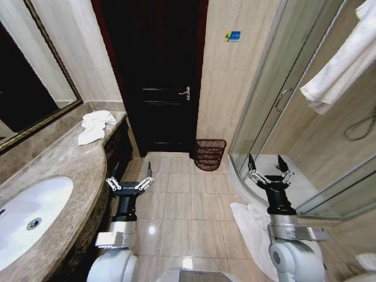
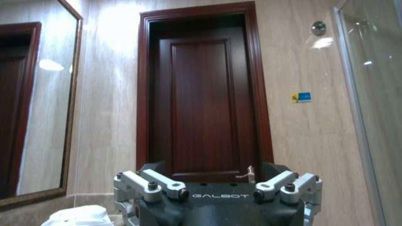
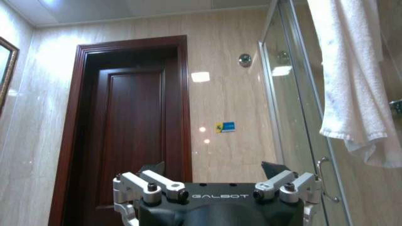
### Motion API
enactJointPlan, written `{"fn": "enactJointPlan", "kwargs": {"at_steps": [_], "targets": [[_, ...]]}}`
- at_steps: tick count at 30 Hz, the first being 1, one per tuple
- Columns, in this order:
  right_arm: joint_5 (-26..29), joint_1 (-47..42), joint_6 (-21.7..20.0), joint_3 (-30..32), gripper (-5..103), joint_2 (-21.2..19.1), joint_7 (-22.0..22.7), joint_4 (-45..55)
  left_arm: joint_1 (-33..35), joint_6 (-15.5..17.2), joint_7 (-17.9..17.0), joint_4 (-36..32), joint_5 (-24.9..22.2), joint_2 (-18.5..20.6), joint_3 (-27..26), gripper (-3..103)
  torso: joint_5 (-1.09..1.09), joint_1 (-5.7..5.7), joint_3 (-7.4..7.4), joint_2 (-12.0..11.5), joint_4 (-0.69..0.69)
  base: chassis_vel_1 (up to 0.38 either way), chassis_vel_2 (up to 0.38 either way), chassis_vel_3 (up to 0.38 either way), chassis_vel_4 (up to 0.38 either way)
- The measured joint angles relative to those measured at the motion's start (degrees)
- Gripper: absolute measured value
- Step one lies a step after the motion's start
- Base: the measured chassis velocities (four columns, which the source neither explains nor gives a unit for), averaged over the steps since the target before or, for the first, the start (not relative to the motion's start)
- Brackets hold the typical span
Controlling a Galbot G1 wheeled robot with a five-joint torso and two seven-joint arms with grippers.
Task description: Discard the used towel into the hamper.
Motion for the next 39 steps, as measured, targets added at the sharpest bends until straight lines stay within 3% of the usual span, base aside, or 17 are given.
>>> {"fn": "enactJointPlan", "kwargs": {"at_steps": [4, 19, 39], "targets": [[-0.54, -0.85, 0.83, -0.11, 100, 0.17, -0.17, -0.14, -0.28, -2.22, 0.23, 1.53, 1.78, 0.00, 0.11, 100, 0.00, -0.02, -0.01, 0.01, 0.00, -0.087, 0.085, 0.093, -0.084], [-0.48, -0.23, 0.99, 0.11, 100, -0.13, 0.28, -0.73, -1.03, -3.28, 1.89, 1.89, 1.18, 0.00, -0.78, 100, 0.01, 0.03, 0.01, -0.02, 0.00, -0.157, 0.169, 0.165, -0.164], [0.01, -0.96, 2.02, -0.16, 100, -0.36, -0.57, -0.81, -1.58, -5.44, -0.54, 1.48, -0.43, 0.00, -0.86, 100, 0.01, 0.05, 0.02, -0.01, 0.01, -0.164, 0.159, 0.156, -0.158]]}}
